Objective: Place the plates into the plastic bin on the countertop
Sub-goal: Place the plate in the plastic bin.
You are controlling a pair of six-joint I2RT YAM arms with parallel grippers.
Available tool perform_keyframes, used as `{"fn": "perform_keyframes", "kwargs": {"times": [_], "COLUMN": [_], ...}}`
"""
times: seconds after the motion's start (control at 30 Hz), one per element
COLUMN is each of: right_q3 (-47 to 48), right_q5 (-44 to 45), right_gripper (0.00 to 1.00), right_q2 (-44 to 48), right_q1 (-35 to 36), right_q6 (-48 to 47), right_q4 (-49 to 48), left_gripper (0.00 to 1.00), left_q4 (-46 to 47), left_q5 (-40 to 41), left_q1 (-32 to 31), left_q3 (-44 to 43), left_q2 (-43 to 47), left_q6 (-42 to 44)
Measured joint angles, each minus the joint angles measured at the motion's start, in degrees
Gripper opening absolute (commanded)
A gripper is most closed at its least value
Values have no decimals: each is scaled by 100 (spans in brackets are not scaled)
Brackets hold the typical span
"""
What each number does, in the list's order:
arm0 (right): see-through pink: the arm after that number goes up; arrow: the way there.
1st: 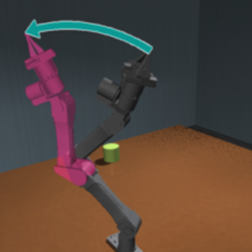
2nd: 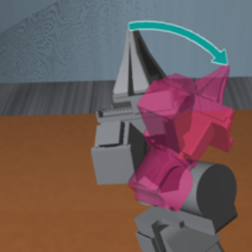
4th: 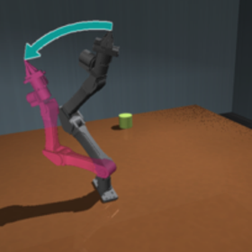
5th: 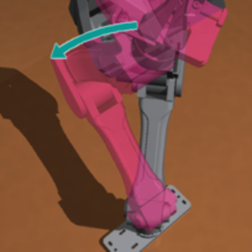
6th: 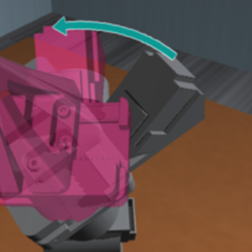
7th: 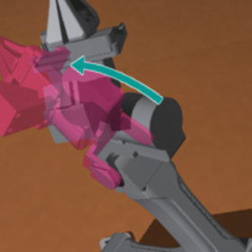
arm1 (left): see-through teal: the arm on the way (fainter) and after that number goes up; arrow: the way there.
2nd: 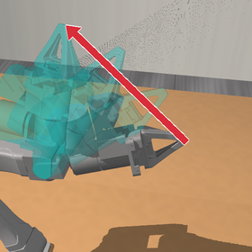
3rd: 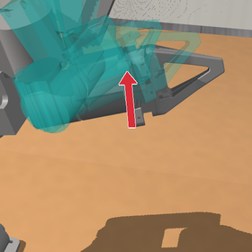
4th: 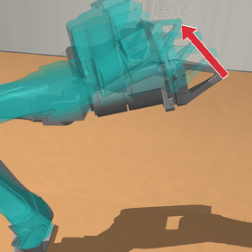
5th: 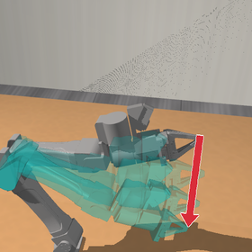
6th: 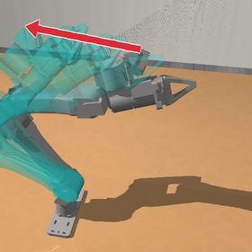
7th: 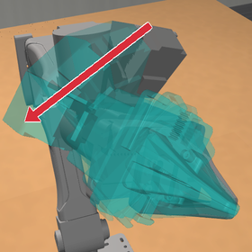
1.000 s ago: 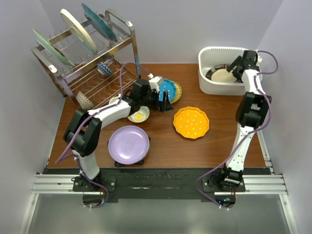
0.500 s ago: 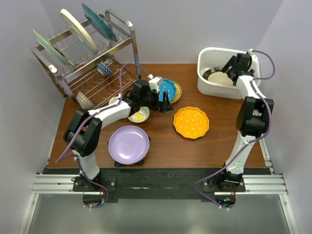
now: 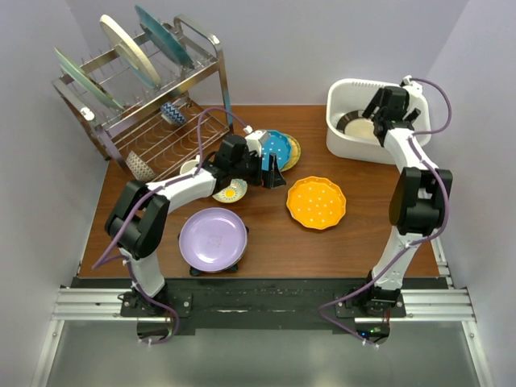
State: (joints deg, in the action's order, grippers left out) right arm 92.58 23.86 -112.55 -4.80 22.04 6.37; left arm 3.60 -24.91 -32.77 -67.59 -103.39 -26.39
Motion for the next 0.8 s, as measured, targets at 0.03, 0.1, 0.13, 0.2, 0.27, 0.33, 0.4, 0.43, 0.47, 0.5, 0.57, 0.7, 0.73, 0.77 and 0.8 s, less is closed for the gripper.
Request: {"fn": "perform_keyframes", "kwargs": {"times": [0.03,0.1,0.13,0.2,0.27,0.33,0.4,0.43,0.47,0.5,0.57,0.7,0.73,0.77,0.8], "right_q3": [-90,-199,-247,-361,-463,-564,-636,-684,-732,-791,-938,-1303,-1397,-1475,-1554], "right_q5": [-87,-247,-308,-498,-658,-881,-1064,-1169,-1268,-1353,-1493,-1731,-1768,-1818,-1895], "right_gripper": [97,96,96,94,93,92,92,92,92,92,92,92,92,92,92], "right_q2": [103,302,420,691,929,1176,1329,1388,1440,1475,1526,1600,1622,1646,1674], "right_q1": [-2,7,33,98,195,348,503,605,704,800,984,1294,1362,1414,1453], "right_q6": [0,2,4,9,9,22,39,44,57,76,103,173,203,236,258], "right_q4": [-2,-11,-35,-101,-164,-186,-199,-214,-221,-223,-221,-164,-144,-109,-98], "left_gripper": [98,98,98,98,98,98,98,98,98,98,98,98,98,98,98], "left_q4": [0,0,2,0,7,7,20,20,28,31,17,4,2,2,2], "left_q5": [2,2,2,4,4,4,11,20,26,35,66,140,155,173,179], "left_q1": [0,0,0,0,0,0,0,0,0,0,0,0,0,0,0], "left_q3": [0,0,0,9,48,101,164,199,258,315,409,597,632,675,706], "left_q2": [0,2,4,22,66,131,201,238,284,326,396,555,595,640,671], "left_q6": [0,-2,-2,-4,-9,-20,-33,-46,-57,-61,-61,-61,-59,-61,-59]}}
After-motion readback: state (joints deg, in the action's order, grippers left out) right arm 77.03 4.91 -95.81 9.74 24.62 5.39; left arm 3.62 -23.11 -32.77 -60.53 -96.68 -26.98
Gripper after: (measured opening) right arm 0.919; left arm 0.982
